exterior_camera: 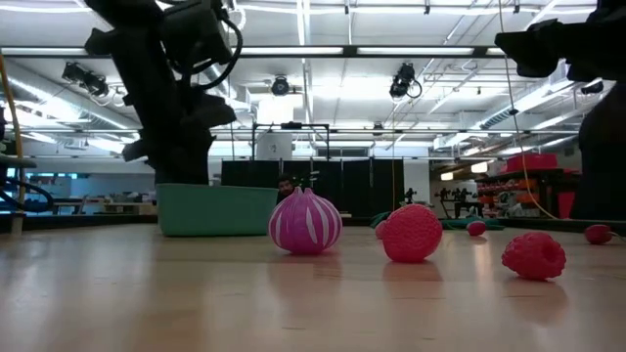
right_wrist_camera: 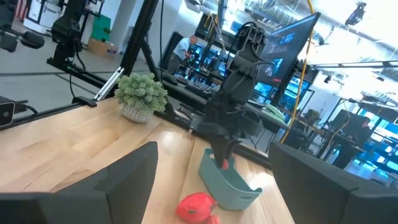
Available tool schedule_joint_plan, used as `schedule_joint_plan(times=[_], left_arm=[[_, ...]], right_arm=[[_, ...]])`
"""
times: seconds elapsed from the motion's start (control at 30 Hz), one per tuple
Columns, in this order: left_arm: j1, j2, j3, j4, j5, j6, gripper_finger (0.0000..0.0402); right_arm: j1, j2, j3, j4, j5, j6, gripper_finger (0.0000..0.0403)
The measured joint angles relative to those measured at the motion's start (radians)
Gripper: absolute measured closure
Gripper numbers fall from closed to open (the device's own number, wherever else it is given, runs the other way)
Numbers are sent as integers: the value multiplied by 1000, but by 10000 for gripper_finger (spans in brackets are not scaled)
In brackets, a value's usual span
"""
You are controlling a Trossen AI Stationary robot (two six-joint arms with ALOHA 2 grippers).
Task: Pick and placing Produce into tupperware
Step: Put the pink peach into the blue bin, then put the red cherry into the blue bin
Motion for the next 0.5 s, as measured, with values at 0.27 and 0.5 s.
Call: schedule_joint_plan(times=[0.27, 0.5], left_arm=[[0, 10, -3, 5, 0, 6, 262], [0, 8, 36, 2, 0, 64, 225]], right_arm=[[0, 0, 0, 0, 0, 0, 86], [0, 0, 0, 0, -26, 172, 86]])
